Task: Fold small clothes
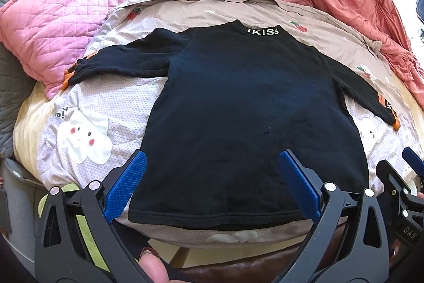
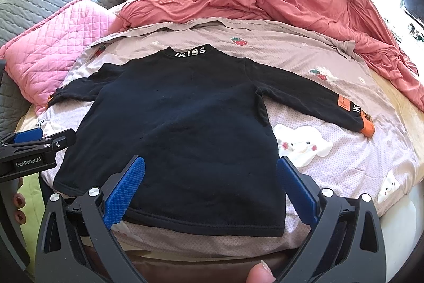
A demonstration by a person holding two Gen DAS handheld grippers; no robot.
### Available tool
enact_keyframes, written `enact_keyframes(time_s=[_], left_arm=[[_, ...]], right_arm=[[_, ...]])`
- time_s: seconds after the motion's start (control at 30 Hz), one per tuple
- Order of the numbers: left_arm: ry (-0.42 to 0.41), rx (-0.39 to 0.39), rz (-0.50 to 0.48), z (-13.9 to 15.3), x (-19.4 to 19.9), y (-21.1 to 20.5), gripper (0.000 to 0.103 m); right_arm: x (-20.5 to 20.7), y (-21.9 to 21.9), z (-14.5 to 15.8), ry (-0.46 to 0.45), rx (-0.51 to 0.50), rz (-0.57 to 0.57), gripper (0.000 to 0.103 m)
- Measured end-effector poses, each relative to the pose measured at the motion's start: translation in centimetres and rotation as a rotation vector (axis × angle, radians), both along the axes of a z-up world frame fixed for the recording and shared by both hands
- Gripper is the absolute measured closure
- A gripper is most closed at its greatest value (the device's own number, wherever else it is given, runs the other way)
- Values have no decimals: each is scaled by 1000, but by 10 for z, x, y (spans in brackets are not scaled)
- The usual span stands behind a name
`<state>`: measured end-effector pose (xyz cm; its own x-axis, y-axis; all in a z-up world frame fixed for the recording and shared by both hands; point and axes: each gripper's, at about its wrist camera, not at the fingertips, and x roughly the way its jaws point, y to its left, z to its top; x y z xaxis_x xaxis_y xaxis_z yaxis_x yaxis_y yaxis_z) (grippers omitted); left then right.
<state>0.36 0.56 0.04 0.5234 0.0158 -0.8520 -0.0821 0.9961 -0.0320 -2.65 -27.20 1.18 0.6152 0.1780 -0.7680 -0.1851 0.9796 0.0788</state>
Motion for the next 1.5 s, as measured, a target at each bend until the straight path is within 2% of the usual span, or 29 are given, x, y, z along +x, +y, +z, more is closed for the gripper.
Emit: enact_keyframes(time_s=[0.47,0.87,1.2,1.5], left_arm=[[17,-20,-1,-13,25,4,9],[13,-21,-15,-20,68,-3,9],[17,-25,-11,-27,116,-16,9],[14,-16,0,-31,155,-28,9]], right_arm=[[29,5,-6,12,2,-13,4],[97,4,-3,-24,25,-62,4],[153,-1,-7,-18,66,-86,4],[182,-13,-11,-57,76,-127,4]])
